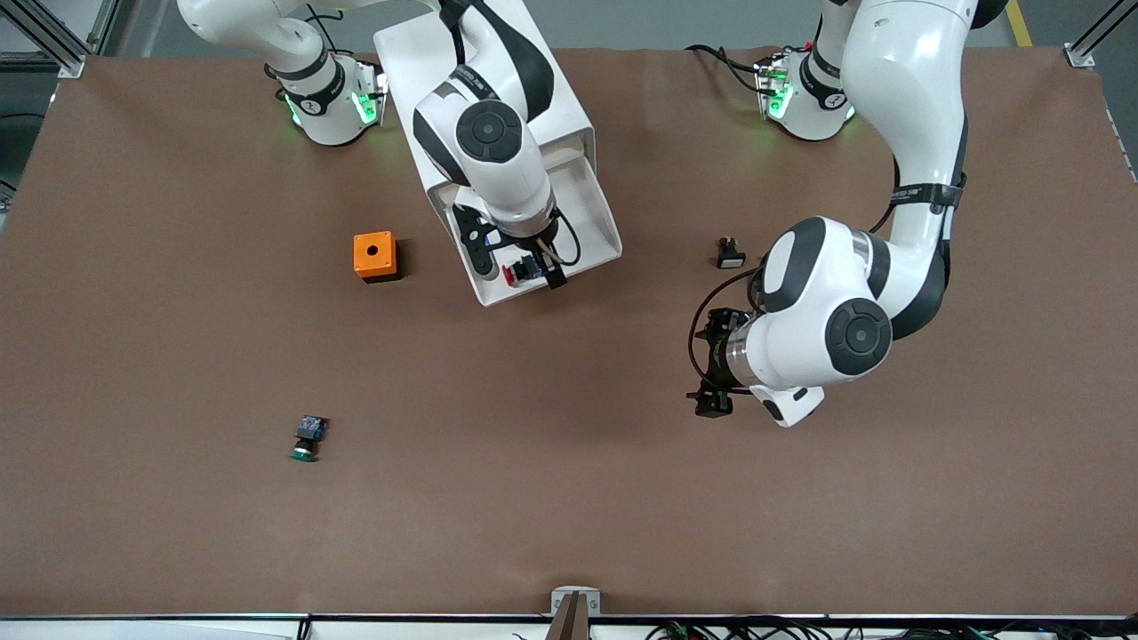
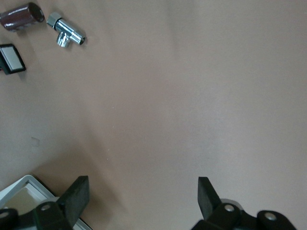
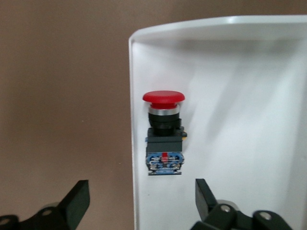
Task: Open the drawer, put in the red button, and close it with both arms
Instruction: 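Withdraw the right gripper while the left gripper moves off the drawer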
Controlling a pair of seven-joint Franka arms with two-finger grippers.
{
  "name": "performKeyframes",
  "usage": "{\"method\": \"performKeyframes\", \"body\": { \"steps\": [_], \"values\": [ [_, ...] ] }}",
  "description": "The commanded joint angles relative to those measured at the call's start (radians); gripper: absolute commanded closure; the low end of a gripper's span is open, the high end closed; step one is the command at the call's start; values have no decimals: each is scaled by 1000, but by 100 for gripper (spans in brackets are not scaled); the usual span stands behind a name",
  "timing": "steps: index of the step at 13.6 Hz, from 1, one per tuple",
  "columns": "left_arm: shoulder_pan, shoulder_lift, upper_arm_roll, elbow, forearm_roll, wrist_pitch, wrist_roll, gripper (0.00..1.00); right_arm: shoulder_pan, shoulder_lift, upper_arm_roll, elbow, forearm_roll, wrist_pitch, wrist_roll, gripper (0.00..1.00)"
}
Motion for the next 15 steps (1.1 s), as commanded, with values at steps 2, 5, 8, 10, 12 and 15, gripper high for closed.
{"method": "performKeyframes", "body": {
  "steps": [2, 5, 8, 10, 12, 15],
  "values": [
    [3, -27, 1, -15, 48, -13, 44, 1, -79, -57, -1, 16, -33, -16, -177, 0],
    [-5, -27, -4, -18, 62, -13, 252, 1, -176, -96, 0, 77, -36, -89, -356, 0],
    [-14, -19, -7, -18, 60, -19, 373, 1, -304, -108, 5, 149, -29, -204, -533, 0],
    [-23, -10, -10, -19, 59, -19, 459, 1, -380, -145, 3, 142, -30, -226, -703, 0],
    [-29, -8, -46, -26, 60, -19, 667, 1, -502, -186, 2, 143, -29, -297, -954, 0],
    [-75, 13, -53, -29, 63, -8, 797, 1, -624, -221, -1, 145, -23, -379, -1231, 0]
  ]
}}
